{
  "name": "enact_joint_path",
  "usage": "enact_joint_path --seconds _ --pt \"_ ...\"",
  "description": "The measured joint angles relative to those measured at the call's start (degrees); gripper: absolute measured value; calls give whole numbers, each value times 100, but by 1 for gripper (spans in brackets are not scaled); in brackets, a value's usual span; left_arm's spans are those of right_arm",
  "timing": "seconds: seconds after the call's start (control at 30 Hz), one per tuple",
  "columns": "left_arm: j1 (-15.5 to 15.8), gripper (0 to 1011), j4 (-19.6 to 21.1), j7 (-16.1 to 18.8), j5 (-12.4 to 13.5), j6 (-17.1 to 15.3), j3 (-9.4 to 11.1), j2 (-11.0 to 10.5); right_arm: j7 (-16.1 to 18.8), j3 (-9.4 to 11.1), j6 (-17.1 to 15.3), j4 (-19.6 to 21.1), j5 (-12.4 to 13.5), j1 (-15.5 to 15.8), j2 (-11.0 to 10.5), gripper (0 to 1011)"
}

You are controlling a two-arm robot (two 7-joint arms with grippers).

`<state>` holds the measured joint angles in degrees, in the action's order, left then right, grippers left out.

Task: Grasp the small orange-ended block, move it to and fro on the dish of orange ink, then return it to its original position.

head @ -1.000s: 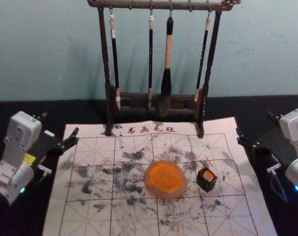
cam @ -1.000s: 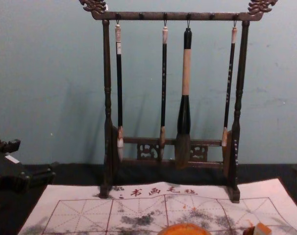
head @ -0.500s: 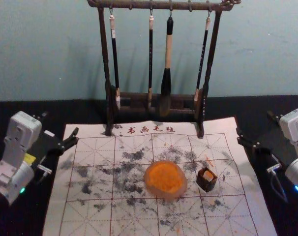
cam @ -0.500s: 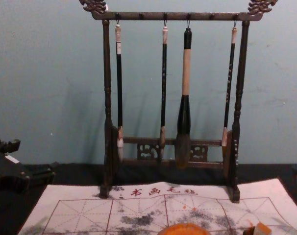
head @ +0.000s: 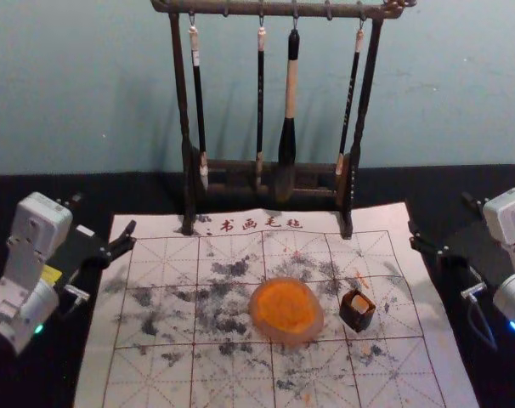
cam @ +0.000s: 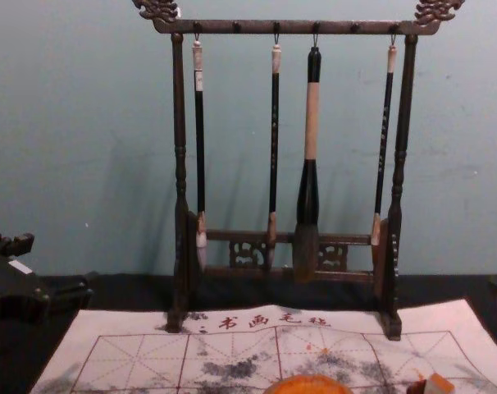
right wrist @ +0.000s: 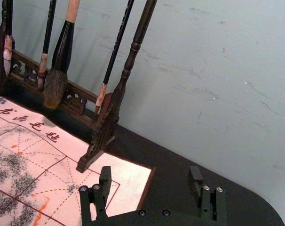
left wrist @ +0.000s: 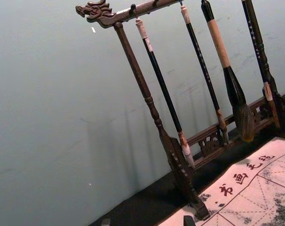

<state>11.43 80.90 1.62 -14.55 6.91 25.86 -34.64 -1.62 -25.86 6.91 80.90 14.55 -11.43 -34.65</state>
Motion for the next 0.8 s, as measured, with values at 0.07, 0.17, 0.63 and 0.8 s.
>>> enact_joint_path --seconds 0.07,0.17,0.63,0.8 --pt "0 1001 0 0 1 0 0 0 0 0 0 0 0 0 0 1002" --pt "0 1001 0 0 0 0 0 0 0 0 0 0 0 -1 0 1002" --pt "0 1001 0 0 0 0 0 0 0 0 0 0 0 0 0 1002" --pt "0 1001 0 0 0 0 0 0 0 0 0 0 0 0 0 1002"
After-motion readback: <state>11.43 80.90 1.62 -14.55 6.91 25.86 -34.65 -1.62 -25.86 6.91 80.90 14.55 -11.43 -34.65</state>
